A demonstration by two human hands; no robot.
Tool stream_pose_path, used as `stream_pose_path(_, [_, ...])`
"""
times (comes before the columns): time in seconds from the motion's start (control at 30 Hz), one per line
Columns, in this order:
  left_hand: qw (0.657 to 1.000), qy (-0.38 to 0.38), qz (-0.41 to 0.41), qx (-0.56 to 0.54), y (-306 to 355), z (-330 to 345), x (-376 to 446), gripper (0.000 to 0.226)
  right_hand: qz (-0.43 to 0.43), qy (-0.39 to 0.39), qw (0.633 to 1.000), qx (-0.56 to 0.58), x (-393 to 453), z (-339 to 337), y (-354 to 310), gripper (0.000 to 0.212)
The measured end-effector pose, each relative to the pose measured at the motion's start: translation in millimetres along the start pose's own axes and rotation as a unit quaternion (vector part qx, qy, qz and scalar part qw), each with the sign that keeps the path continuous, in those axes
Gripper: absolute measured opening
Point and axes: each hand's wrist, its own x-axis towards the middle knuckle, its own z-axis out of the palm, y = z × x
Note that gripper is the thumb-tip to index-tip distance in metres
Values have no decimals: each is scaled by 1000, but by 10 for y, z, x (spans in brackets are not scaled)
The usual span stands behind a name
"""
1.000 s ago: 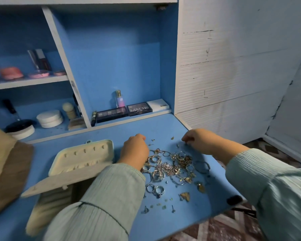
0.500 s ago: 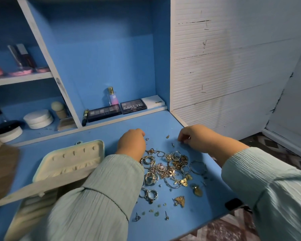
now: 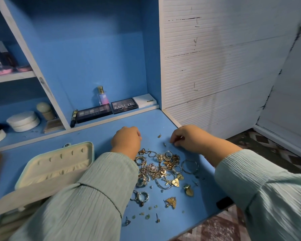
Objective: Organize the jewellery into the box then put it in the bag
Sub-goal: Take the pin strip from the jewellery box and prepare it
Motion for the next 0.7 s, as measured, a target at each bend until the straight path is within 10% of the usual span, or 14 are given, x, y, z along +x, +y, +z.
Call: stream_pose_path(0.7, [998, 29, 3, -49, 68, -259, -255, 25, -3, -15, 995, -102, -108, 21, -240, 19])
